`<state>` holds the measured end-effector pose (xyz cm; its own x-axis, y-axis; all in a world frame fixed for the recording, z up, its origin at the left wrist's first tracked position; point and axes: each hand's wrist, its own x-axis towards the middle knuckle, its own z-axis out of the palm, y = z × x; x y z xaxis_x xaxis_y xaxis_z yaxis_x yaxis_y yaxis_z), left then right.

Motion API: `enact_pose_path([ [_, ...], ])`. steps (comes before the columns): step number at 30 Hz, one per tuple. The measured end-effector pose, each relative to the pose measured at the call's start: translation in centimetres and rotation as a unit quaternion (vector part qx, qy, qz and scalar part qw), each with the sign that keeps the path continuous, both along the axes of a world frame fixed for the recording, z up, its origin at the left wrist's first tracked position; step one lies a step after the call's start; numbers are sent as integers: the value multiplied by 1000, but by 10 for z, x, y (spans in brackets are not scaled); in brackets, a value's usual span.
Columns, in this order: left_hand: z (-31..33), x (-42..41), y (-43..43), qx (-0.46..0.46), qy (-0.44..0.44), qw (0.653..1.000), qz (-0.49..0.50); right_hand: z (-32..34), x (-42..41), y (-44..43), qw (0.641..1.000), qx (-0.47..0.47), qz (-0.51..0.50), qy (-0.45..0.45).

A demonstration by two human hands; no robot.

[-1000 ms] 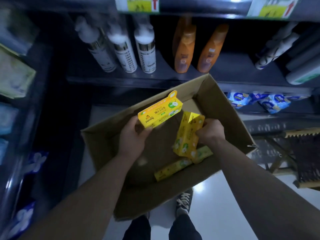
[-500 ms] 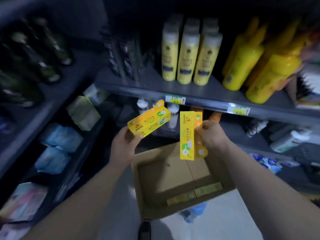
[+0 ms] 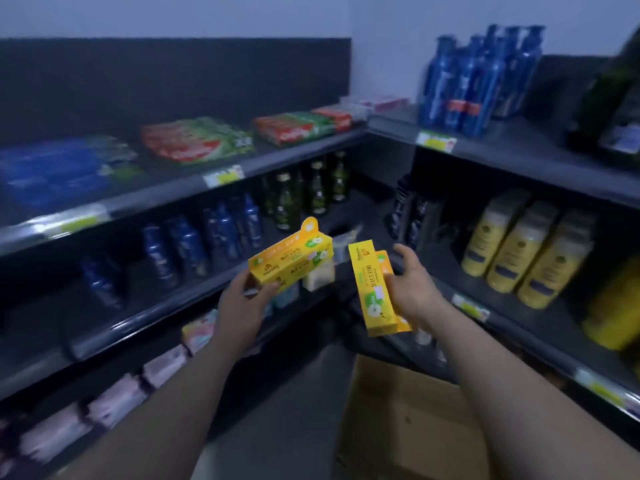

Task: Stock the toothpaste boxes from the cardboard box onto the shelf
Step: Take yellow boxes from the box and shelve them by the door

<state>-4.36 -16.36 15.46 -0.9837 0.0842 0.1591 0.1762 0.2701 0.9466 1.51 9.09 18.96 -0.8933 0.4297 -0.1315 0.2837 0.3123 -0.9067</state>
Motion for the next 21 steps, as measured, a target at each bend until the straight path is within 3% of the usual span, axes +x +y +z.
enact_pose_path([
  [10, 52, 52, -202, 24, 45, 977, 209, 71, -43, -198, 987, -50, 152, 21],
  [16, 81, 103, -339, 46, 55, 947, 314, 102, -47, -331, 944, -42, 324, 32],
  [21, 100, 149, -444, 46, 76, 917, 389, 123, -40, -449, 920, -60, 385, 28],
])
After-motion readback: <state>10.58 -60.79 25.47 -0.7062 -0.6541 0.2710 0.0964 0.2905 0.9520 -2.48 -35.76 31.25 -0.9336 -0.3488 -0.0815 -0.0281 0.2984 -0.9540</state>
